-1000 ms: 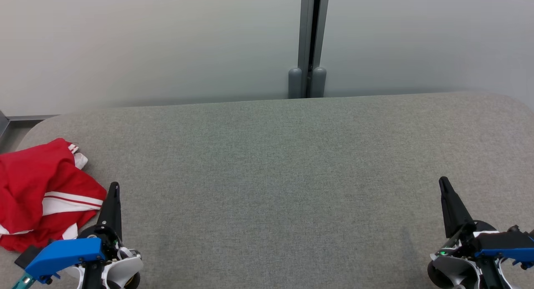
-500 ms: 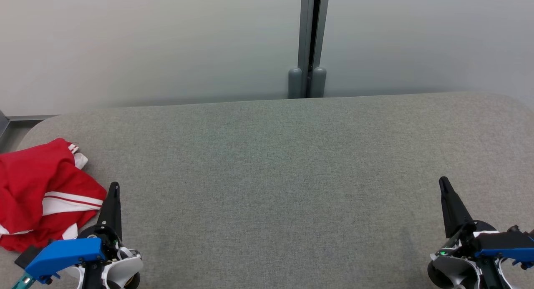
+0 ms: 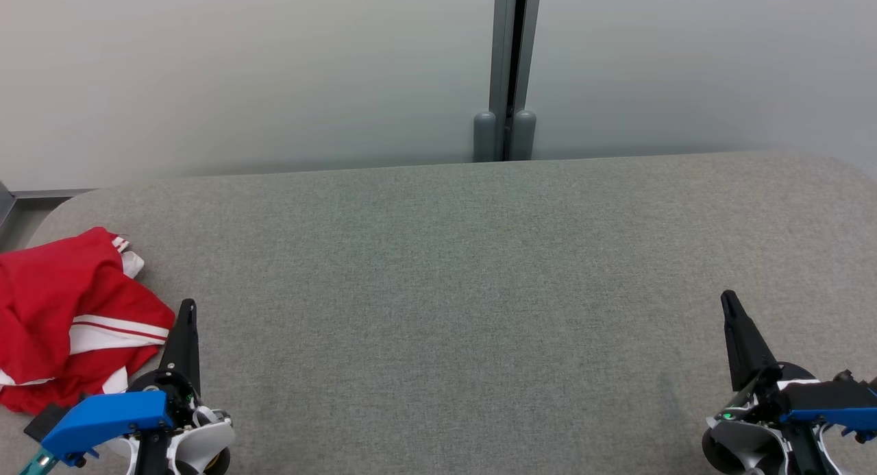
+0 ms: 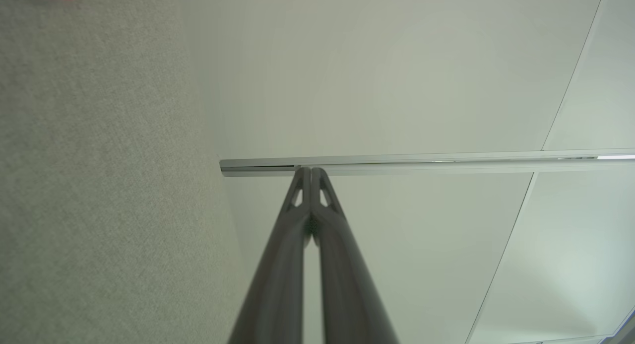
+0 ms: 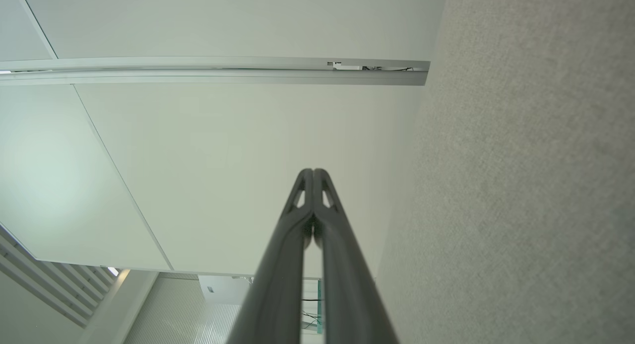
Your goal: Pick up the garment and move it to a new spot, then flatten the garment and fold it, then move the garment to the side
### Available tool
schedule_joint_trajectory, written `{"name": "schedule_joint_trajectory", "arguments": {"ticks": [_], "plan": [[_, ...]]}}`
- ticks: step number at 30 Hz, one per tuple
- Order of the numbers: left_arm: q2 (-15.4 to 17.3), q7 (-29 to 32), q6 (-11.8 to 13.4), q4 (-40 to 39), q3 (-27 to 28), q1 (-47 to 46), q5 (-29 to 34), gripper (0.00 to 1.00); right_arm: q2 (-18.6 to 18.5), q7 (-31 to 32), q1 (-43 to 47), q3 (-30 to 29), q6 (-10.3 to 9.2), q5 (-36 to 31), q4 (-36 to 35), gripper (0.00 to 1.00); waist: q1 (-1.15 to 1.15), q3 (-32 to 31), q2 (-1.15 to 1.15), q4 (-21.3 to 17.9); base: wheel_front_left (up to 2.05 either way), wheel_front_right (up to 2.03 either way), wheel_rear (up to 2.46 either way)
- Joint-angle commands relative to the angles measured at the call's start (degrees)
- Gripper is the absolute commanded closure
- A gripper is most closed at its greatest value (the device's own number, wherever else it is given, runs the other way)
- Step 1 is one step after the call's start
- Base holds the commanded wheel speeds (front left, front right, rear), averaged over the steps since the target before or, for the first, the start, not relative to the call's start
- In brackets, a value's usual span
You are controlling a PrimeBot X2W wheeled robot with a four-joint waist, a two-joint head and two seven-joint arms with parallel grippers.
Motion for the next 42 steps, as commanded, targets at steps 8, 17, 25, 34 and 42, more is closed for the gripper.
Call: {"name": "schedule_joint_trajectory", "arguments": {"ticks": [8,17,25,34,42], "plan": [[-0.11,0.19,0.09,-0.29,0.08,-0.52,-0.15,1.00,-0.35,0.24,0.62,-0.12,0.02,0.16,-0.19,1.00,0.00,0.00,0.00,0.00,0.00,0.00,0.00],[-0.07,-0.74,-0.01,1.76,-0.17,1.55,0.45,0.00,0.35,-0.92,0.52,0.92,-0.02,-0.82,1.40,0.00,0.00,0.05,0.00,0.01,0.00,0.00,0.00],[1.52,-3.31,0.00,2.10,-2.43,0.94,3.92,0.00,-0.31,-3.31,-0.08,2.85,-0.01,-4.71,1.39,0.00,0.00,0.15,0.00,0.00,0.00,0.00,0.00],[2.52,-5.67,0.00,2.80,-3.39,0.22,13.19,0.00,-0.17,-5.64,-0.61,3.63,0.00,-13.63,1.77,0.00,0.00,0.34,0.00,0.01,0.00,0.00,0.00],[3.07,-7.54,0.01,3.29,-4.59,0.26,21.64,0.00,0.01,-7.50,-0.91,4.29,0.00,-22.07,2.55,0.00,0.00,0.46,0.00,0.02,0.00,0.00,0.00]]}}
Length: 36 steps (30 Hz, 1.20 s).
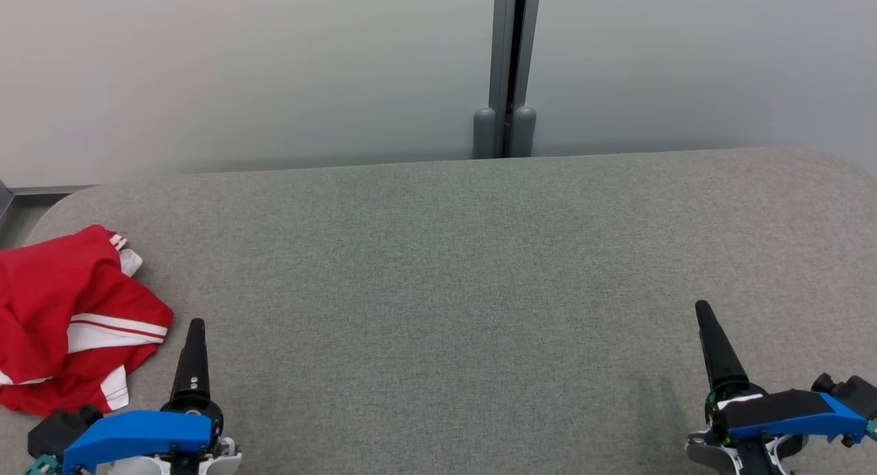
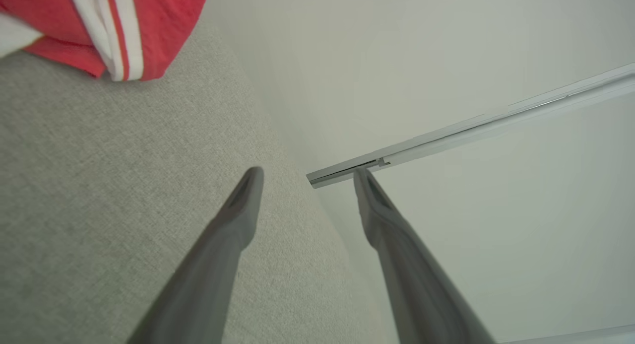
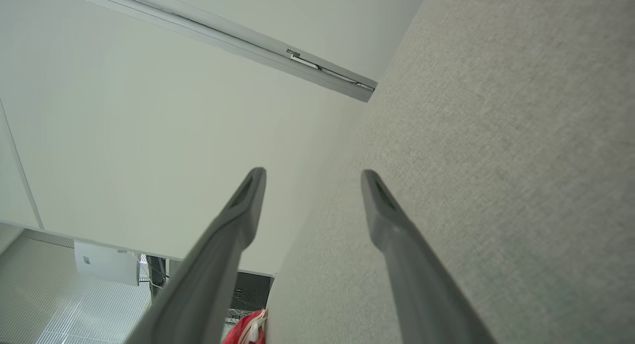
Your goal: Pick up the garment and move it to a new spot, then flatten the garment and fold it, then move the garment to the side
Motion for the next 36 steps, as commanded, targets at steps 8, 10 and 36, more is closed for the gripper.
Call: {"name": "schedule_joint_trajectory", "arguments": {"ticks": [8,10,36], "plan": [[1.49,-2.17,0.01,0.09,-1.61,-1.67,9.04,0.00,-0.21,-2.17,-1.84,0.21,0.10,-9.85,0.18,0.00,0.00,0.18,0.00,-0.10,0.00,0.00,0.00],[1.71,-2.57,0.02,0.40,-2.01,-1.72,10.93,0.00,-0.21,-2.57,-1.92,0.19,0.10,-11.80,0.38,0.00,0.00,0.23,0.00,-0.15,0.00,0.00,0.00],[3.64,-7.07,0.04,4.55,-5.59,-3.49,31.08,0.00,-0.38,-7.07,-4.73,2.68,0.12,-34.26,5.80,0.00,0.00,0.36,0.00,-0.25,0.00,0.00,0.00]]}}
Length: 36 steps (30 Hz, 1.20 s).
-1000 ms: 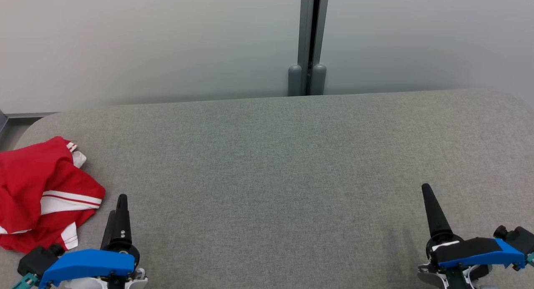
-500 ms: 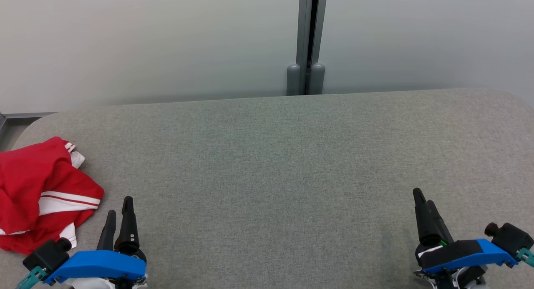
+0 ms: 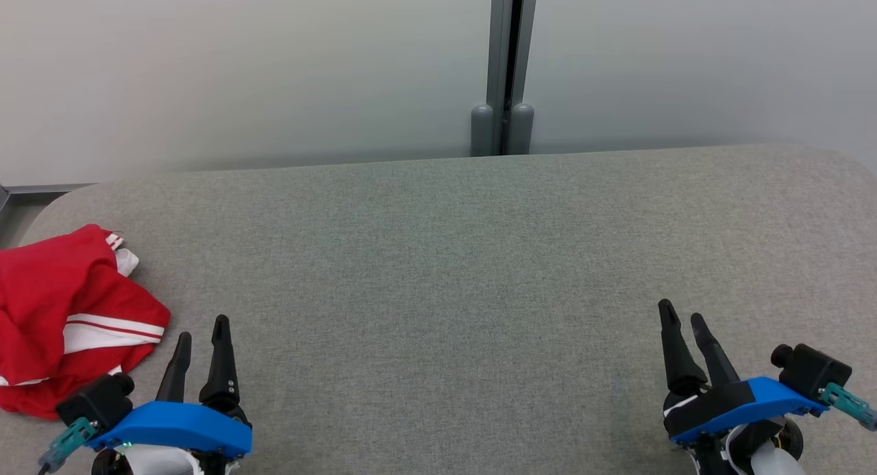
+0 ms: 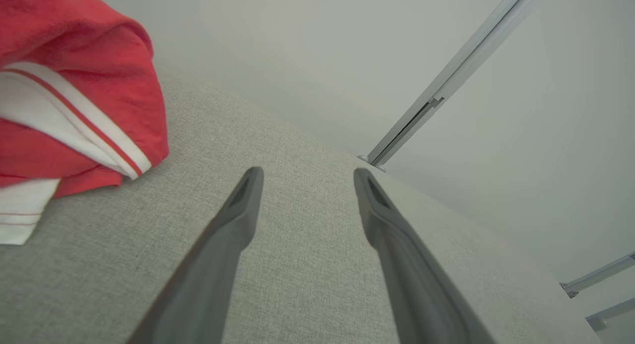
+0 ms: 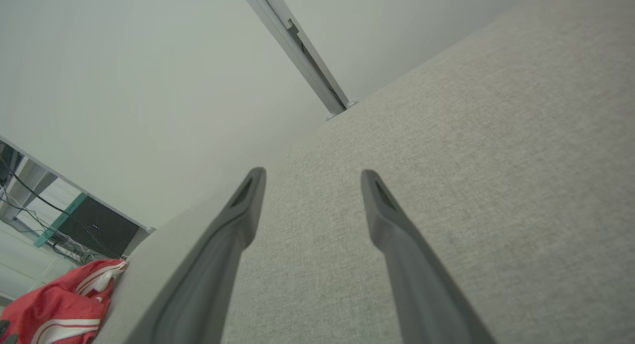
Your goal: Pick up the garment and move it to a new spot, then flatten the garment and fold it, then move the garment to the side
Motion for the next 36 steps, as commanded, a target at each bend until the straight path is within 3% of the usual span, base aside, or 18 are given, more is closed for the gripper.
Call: {"name": "schedule_joint_trajectory", "arguments": {"ticks": [1,18,36], "plan": [[0.47,-0.60,0.05,-0.04,-0.33,-1.38,1.54,0.00,-0.38,-0.63,-1.42,0.14,0.11,-1.57,0.05,0.00,0.00,-0.03,0.00,0.01,0.00,0.00,0.00],[0.46,-3.08,0.06,2.72,-1.22,-1.73,14.32,0.00,-0.49,-3.12,-2.28,-0.17,0.12,-16.27,2.78,0.00,0.00,-0.14,0.00,0.02,0.00,0.00,0.00],[-0.97,-5.32,0.08,5.33,0.04,0.14,24.47,0.00,-0.56,-5.34,-1.71,-1.09,0.13,-26.20,7.18,0.00,0.00,-0.32,0.00,-0.09,0.00,0.00,0.00]]}}
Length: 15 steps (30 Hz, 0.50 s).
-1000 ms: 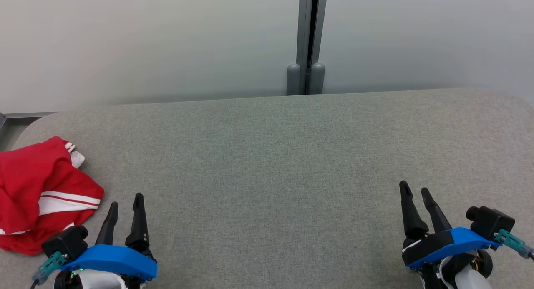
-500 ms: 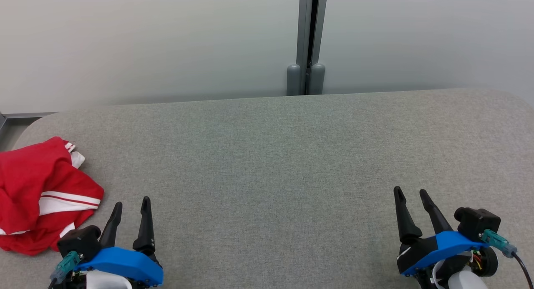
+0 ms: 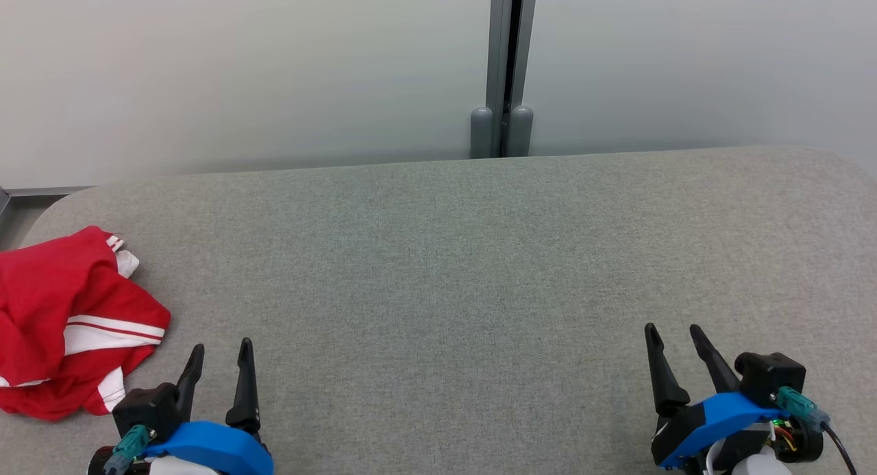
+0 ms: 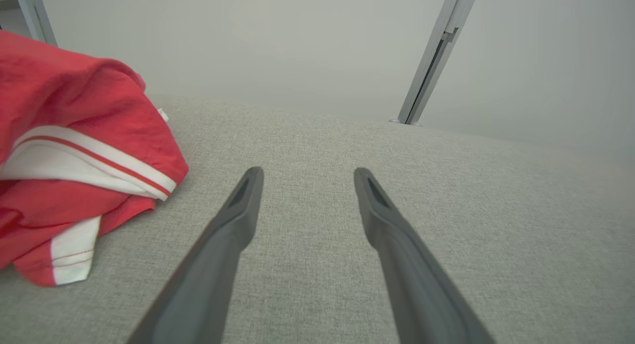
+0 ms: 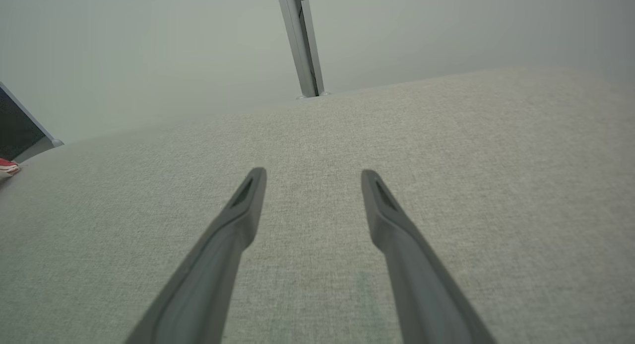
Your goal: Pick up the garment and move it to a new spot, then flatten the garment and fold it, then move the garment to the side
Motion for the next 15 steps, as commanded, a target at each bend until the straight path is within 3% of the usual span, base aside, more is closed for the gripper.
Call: {"name": "schedule_joint_trajectory", "arguments": {"ticks": [1,15], "plan": [[0.15,-0.53,0.08,0.06,0.02,0.00,1.42,0.00,-0.42,-0.56,-0.57,-0.16,0.12,-1.34,0.15,0.00,0.00,-0.01,0.00,0.01,0.00,0.00,0.00],[-1.11,-2.06,0.09,0.74,2.47,0.66,7.65,0.00,-0.46,-2.07,-0.14,-2.42,0.09,-7.09,1.33,0.00,0.00,0.05,0.00,0.10,0.00,0.00,0.00]]}}
